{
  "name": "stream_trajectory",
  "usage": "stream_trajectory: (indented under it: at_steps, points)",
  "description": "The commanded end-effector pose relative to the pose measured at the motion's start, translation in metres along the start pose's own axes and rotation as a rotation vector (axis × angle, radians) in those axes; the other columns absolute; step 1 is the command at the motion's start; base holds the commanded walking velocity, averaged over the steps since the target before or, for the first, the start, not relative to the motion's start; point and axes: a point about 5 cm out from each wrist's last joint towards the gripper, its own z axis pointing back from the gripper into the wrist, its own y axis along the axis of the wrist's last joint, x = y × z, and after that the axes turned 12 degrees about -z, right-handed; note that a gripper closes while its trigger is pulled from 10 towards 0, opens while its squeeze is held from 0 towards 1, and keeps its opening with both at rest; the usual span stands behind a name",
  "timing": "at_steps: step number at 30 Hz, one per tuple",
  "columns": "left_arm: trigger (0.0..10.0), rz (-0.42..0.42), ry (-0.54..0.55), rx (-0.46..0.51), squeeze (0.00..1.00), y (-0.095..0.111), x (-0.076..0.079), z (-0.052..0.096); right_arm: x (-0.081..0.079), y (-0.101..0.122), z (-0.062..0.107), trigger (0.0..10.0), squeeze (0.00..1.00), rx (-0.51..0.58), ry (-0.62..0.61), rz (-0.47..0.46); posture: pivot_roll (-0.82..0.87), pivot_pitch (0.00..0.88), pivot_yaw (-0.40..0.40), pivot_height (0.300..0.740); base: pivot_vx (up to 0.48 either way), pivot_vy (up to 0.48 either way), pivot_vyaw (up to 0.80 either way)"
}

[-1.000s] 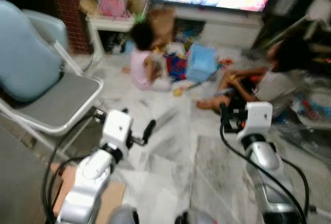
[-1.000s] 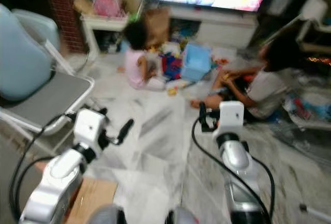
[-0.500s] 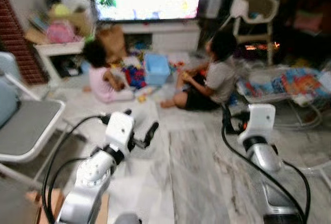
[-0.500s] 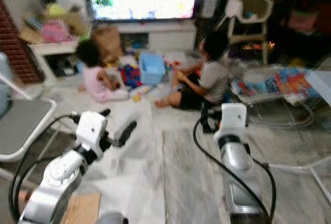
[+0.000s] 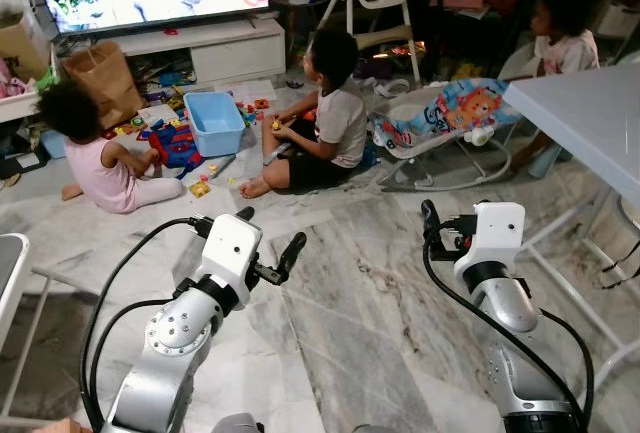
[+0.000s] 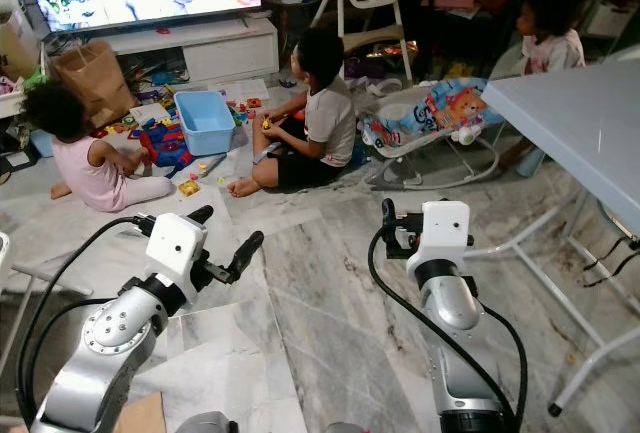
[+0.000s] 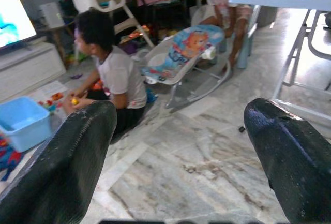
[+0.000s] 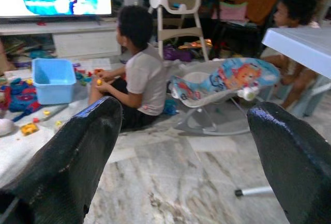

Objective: Restocking fridge

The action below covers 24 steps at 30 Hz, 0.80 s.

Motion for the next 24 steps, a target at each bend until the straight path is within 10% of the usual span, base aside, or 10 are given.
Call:
stream_trajectory:
  at_steps: [1,24]
  points:
    - [10.0,-0.008,-0.013,0.014,0.00,0.0029,0.0000,-0.0028,-0.0008,0.0064,-0.0004,10.0,0.00,0.022,0.001,0.007,0.01,0.000,-0.042,0.740,0.000,-0.262,-0.80]
    - [10.0,-0.021,0.082,0.061,0.00,0.0107,-0.0005,-0.0109,-0.0042,0.0093,0.0026,10.0,0.00,0.041,0.004,0.004,0.00,0.000,-0.034,0.740,0.217,-0.169,-0.79]
